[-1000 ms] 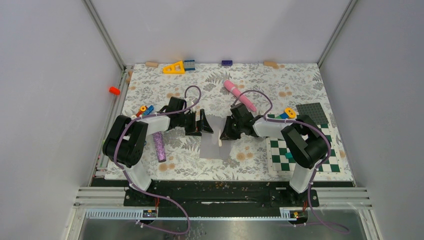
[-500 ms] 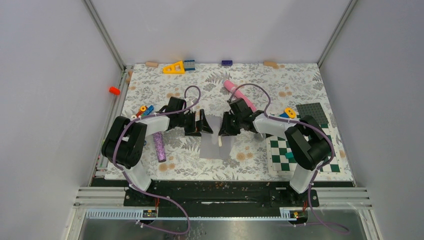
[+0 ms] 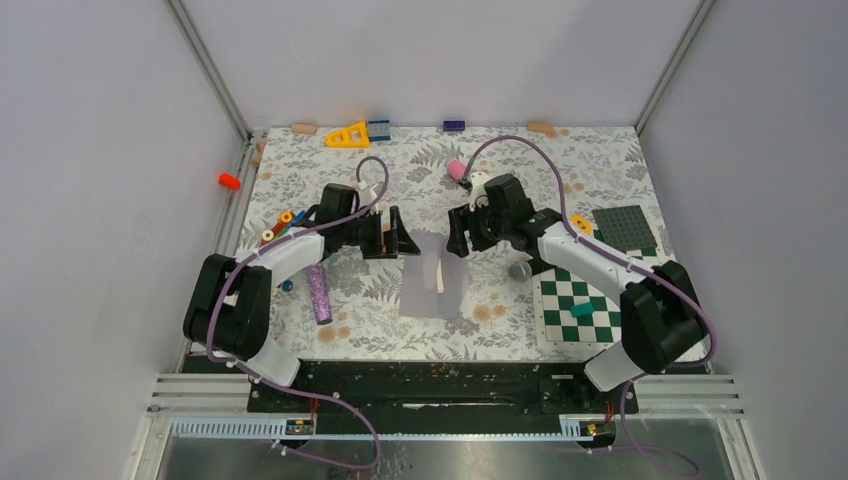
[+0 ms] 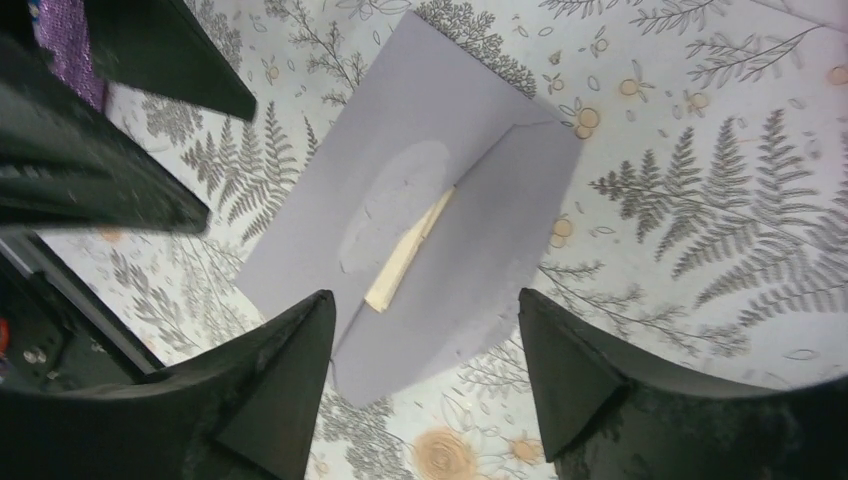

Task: Place the letter into the envelope and seal it
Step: Place the letter in the envelope.

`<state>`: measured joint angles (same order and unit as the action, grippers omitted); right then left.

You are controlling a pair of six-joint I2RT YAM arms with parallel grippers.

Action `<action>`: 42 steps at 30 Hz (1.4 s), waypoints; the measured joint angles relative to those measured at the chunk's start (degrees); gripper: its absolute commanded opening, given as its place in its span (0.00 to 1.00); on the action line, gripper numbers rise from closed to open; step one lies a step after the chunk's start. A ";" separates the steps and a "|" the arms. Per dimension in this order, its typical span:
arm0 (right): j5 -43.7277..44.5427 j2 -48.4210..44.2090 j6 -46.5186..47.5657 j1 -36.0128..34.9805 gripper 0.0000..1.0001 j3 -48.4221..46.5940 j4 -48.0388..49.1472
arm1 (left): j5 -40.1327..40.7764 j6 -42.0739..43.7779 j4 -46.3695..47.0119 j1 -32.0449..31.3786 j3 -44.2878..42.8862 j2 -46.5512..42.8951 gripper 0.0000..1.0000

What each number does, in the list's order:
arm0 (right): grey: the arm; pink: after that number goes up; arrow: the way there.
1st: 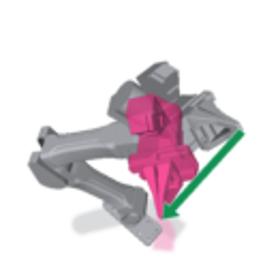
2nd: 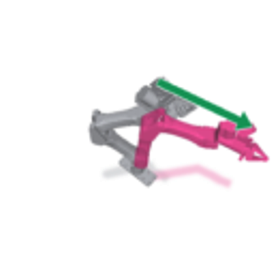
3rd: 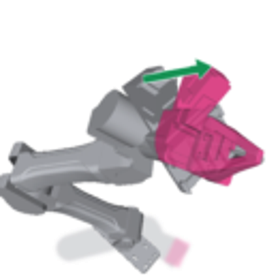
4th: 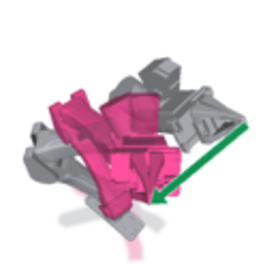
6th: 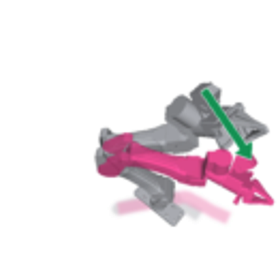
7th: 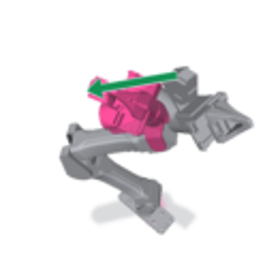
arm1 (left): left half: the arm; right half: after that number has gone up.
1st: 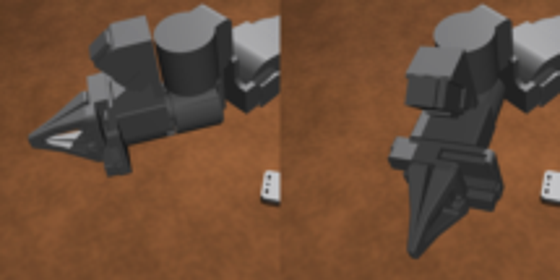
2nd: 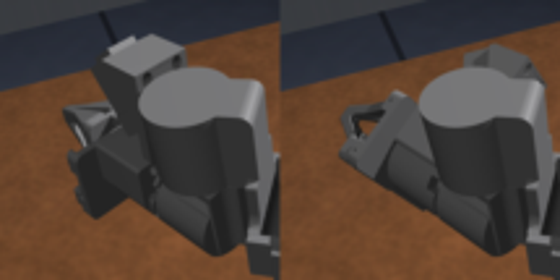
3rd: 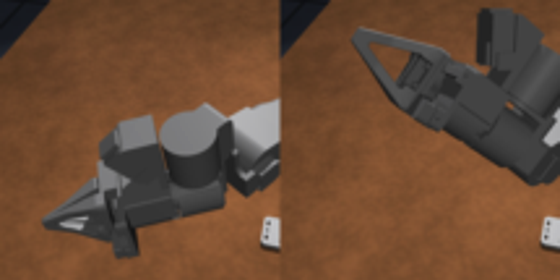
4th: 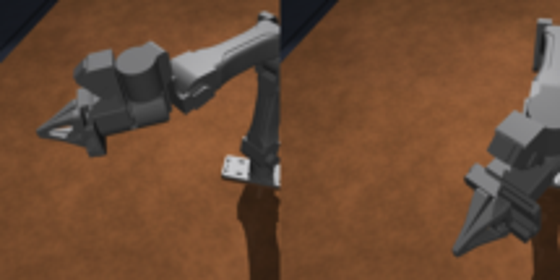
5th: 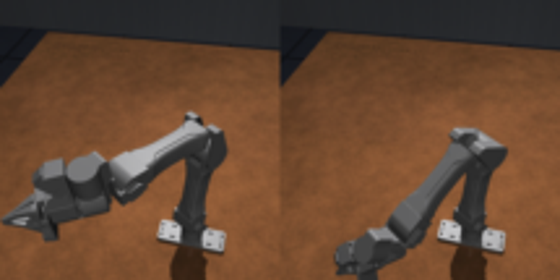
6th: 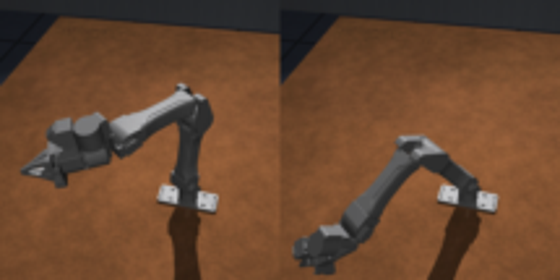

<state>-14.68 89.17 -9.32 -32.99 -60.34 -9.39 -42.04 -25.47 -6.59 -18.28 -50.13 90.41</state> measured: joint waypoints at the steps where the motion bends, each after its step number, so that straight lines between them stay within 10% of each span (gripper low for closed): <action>1: -0.09 -0.85 1.33 0.24 0.80 0.00 -0.76 | 0.02 0.17 -0.22 0.37 -0.02 -0.66 0.99; 21: -5.57 -8.90 14.08 2.43 1.00 2.91 -5.20 | 18.08 26.40 -25.05 3.17 -23.10 -14.45 0.99; 42: -6.34 -9.49 15.08 3.17 1.00 4.74 -4.92 | 39.60 41.59 -36.44 5.31 -20.48 -3.56 0.89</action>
<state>-21.02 79.68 5.76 -29.82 -55.59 -14.31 -2.44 16.12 -43.03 -12.97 -70.61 86.85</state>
